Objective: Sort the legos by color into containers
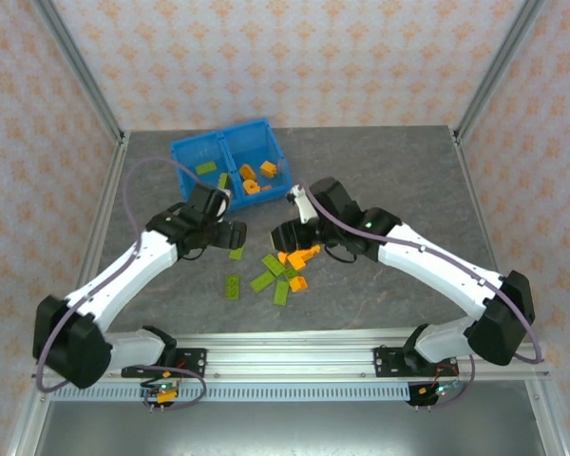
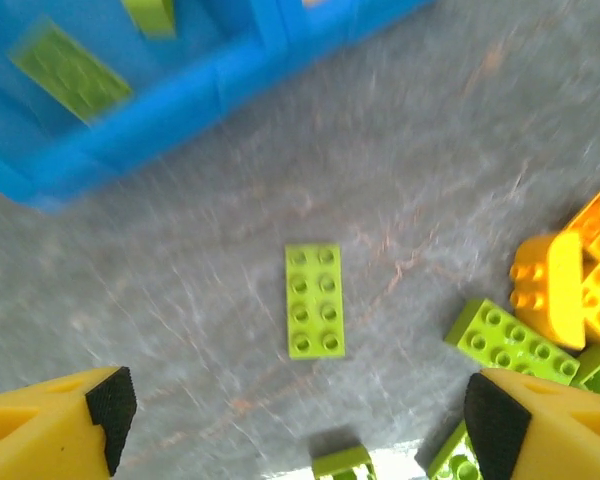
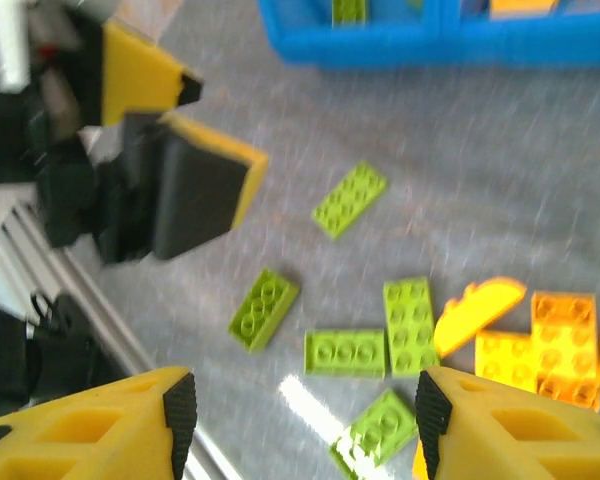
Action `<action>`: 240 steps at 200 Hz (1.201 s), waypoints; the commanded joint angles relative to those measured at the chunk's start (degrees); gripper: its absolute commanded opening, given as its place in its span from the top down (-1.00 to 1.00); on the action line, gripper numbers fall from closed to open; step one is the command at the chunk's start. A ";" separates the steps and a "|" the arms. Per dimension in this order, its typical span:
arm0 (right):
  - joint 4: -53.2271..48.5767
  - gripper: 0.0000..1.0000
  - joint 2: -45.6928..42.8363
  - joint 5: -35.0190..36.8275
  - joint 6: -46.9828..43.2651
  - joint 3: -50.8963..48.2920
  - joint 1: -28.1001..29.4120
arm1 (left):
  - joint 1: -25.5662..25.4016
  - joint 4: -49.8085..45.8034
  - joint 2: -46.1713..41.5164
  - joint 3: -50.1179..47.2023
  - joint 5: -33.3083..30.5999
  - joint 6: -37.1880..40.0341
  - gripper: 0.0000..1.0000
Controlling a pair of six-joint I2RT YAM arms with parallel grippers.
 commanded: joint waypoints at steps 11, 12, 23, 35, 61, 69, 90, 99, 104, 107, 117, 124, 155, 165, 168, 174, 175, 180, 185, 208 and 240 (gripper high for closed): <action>0.26 -0.22 -2.92 -1.84 5.39 -4.66 0.68 | 0.26 -0.58 5.85 -1.88 2.55 -7.20 -0.65; 0.43 -0.23 -2.96 -1.87 5.51 -4.77 0.68 | 0.25 -0.47 6.17 -1.88 2.53 -7.20 -0.65; 1.91 -0.23 -2.73 -2.06 6.70 -5.70 0.72 | 0.29 0.96 9.01 -1.80 2.46 -6.69 -0.65; 2.87 -0.23 -1.99 -2.12 7.34 -6.24 0.76 | 0.27 1.86 12.35 -1.30 1.64 -6.53 -0.65; 2.40 -0.22 -0.16 -2.08 6.90 -5.38 0.85 | 0.25 2.97 19.74 1.27 4.06 -5.05 -0.63; 2.04 -0.23 0.19 -2.13 6.68 -5.16 0.85 | 0.28 3.18 21.70 2.09 4.69 -4.91 -0.62; 1.17 -0.22 0.94 -1.88 6.41 -5.02 0.85 | 0.26 4.50 25.04 3.20 3.89 -5.29 -0.56; 0.96 -0.22 1.06 -1.77 6.40 -5.14 0.83 | 0.27 4.81 25.79 3.31 2.90 -5.51 -0.50; 0.82 -0.22 1.00 -1.73 6.46 -5.15 0.85 | 0.24 5.04 26.24 3.38 2.41 -5.59 -0.46; 0.87 -0.22 0.97 -1.73 6.49 -5.22 0.85 | 0.26 5.08 26.39 3.40 2.20 -5.64 -0.44; 0.85 -0.22 0.75 -1.49 6.72 -5.57 0.85 | 0.31 5.52 26.84 3.34 1.73 -5.57 -0.34; 0.95 -0.22 0.66 -1.28 6.84 -5.72 0.94 | 0.30 5.69 27.32 3.28 1.81 -5.56 -0.28; 1.05 -0.23 0.74 -0.71 6.76 -5.69 0.94 | 0.29 6.19 28.88 2.81 2.17 -5.04 0.17; 1.05 -0.23 0.97 -0.50 6.64 -5.66 0.94 | 0.25 6.48 29.31 2.49 2.08 -5.00 0.33; 0.98 -0.22 1.10 -0.47 6.68 -5.53 0.94 | 0.30 6.56 29.40 2.39 2.08 -4.95 0.39; 0.87 -0.23 1.20 -0.61 6.68 -5.48 0.94 | 0.24 6.66 29.59 2.30 2.16 -5.00 0.47; 0.87 -0.23 1.25 -0.69 6.68 -5.45 0.94 | 0.24 6.71 29.64 2.28 2.16 -5.00 0.47; 0.87 -0.23 1.38 -1.03 6.60 -5.41 0.94 | 0.25 6.75 29.77 2.11 2.17 -5.00 0.47; 0.94 -0.22 1.41 -1.47 6.76 -5.41 0.94 | 0.29 6.90 29.77 1.90 2.25 -5.02 0.47; 1.55 -0.24 0.95 -3.11 7.12 -5.98 0.94 | 0.24 7.39 28.96 1.13 2.35 -5.43 0.47; 1.42 -0.24 0.01 -2.59 7.29 -6.47 0.94 | 0.24 6.10 22.91 1.58 -0.52 -6.11 0.47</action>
